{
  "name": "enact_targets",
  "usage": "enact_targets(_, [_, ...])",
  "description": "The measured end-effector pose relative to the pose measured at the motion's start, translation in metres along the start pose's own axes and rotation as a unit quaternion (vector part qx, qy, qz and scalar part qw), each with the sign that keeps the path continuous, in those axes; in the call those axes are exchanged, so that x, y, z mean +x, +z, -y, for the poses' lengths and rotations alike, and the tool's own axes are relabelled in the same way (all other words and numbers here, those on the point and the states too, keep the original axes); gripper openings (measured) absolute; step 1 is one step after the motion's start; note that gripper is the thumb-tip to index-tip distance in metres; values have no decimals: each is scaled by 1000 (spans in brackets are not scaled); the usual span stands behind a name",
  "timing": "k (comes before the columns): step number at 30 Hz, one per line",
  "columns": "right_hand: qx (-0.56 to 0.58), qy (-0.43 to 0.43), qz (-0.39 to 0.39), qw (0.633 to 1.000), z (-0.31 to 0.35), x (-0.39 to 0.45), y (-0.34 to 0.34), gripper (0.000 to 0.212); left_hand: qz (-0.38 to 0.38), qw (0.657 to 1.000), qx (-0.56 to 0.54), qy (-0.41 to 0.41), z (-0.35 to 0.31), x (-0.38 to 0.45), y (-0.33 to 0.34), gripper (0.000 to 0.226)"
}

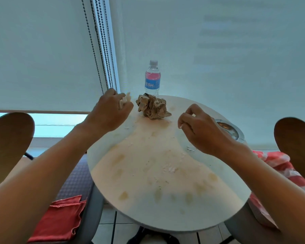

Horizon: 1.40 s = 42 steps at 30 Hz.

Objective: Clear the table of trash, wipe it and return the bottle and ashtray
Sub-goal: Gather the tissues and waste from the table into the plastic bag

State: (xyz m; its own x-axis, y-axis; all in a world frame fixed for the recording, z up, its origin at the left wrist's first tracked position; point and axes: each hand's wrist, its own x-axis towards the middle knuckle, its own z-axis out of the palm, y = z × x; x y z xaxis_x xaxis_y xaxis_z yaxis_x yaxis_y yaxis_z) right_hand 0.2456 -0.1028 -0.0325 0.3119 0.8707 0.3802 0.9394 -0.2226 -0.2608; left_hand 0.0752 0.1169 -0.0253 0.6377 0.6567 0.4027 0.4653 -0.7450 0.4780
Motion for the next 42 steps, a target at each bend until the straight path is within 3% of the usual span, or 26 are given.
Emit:
enact_targets(6, [17, 11, -21, 1000, 0, -15, -15, 20, -11, 999, -27, 29, -26, -2, -12, 38])
enact_targets(11, [-53, 4, -36, 998, -14, -32, -17, 39, 25, 996, -3, 81, -46, -9, -8, 51])
enact_targets(13, [-68, -10, -29, 997, -22, -39, -18, 48, 33, 994, -13, 99, -57, -14, -4, 46])
enact_targets(17, [-67, -12, -32, 997, -40, -53, -25, 49, 41, 987, -10, 155, -87, -26, 8, 37])
enact_targets(19, [-53, -12, -40, 998, -47, -64, -34, 47, 49, 984, -17, 169, -104, -30, 18, 43])
enact_targets(22, [-35, 23, -29, 999, -69, -81, -46, 42, 61, 985, -33, 160, -135, -37, 34, 54])
enact_targets(28, [5, 73, -31, 997, -125, -124, -75, 41, 96, 981, -80, 146, -211, -51, 77, 34])
enact_targets(31, [2, 95, -30, 995, -156, -152, -91, 37, 130, 972, -86, 177, -249, -54, 106, 27])
enact_targets(35, [-10, 153, 40, 987, -203, -190, -110, 31, 165, 956, -81, 230, -302, -61, 149, 11])
enact_targets(39, [53, 224, 79, 970, -248, -225, -119, 28, 233, 930, -61, 277, -345, -68, 200, 13])
enact_targets(42, [165, 296, 78, 938, -282, -244, -118, 35, 290, 922, -33, 253, -374, -74, 238, 17])
